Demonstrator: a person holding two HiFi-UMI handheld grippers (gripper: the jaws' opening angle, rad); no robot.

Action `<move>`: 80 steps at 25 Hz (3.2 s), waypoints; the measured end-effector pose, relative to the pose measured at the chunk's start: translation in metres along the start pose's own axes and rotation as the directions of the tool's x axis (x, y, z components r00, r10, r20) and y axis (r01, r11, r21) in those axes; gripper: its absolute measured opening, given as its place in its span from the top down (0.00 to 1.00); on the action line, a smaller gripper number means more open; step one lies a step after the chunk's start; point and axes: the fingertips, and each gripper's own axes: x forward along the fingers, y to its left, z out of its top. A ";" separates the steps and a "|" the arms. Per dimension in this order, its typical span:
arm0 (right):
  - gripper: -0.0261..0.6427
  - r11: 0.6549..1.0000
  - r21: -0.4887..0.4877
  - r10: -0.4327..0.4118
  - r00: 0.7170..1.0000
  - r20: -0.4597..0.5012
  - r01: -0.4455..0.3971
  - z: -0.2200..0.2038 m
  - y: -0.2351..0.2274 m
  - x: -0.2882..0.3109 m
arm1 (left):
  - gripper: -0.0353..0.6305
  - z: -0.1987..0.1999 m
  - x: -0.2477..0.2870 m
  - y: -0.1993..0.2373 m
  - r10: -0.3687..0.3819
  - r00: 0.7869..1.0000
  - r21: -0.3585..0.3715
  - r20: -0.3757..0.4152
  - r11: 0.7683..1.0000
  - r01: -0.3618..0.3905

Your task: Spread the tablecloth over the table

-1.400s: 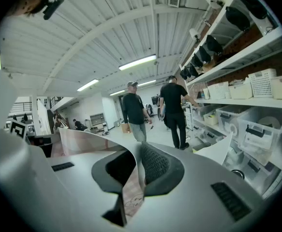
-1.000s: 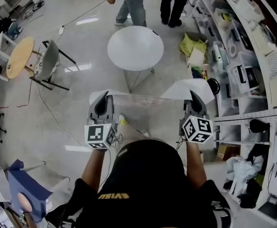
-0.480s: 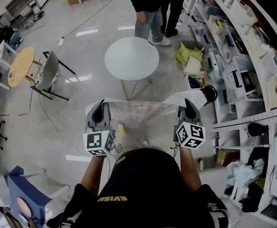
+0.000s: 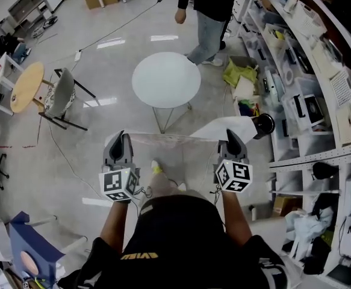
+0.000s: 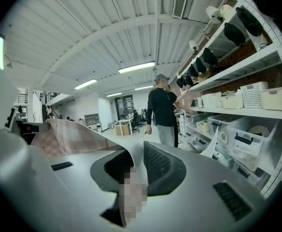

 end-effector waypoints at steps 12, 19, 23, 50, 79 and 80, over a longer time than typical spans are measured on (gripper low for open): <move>0.88 1.000 -0.019 0.004 0.999 -0.036 -0.004 0.031 0.026 0.098 | 0.92 0.008 0.080 0.058 0.009 0.999 -0.003 -0.038 1.000 -0.010; 0.88 0.998 -0.024 -0.064 0.996 -0.061 0.062 0.046 0.045 0.170 | 0.92 0.014 0.155 0.108 -0.046 0.999 -0.042 -0.030 0.998 0.044; 0.88 0.993 -0.043 -0.110 0.993 -0.049 0.108 0.060 0.055 0.213 | 0.92 0.018 0.198 0.135 -0.078 0.997 -0.069 -0.026 0.995 0.076; 0.88 0.999 -0.011 -0.048 0.988 -0.145 0.047 0.087 0.009 0.519 | 0.92 0.018 0.501 0.196 -0.063 0.987 -0.054 -0.150 0.997 0.056; 0.89 0.983 -0.186 -0.109 0.852 -0.513 0.014 -0.068 -0.081 0.930 | 0.90 -0.188 0.885 0.276 -0.091 0.831 -0.038 -0.549 0.996 0.084; 0.89 0.981 -0.192 -0.114 0.848 -0.518 0.014 -0.074 -0.081 0.936 | 0.90 -0.197 0.892 0.277 -0.082 0.828 -0.031 -0.555 0.996 0.078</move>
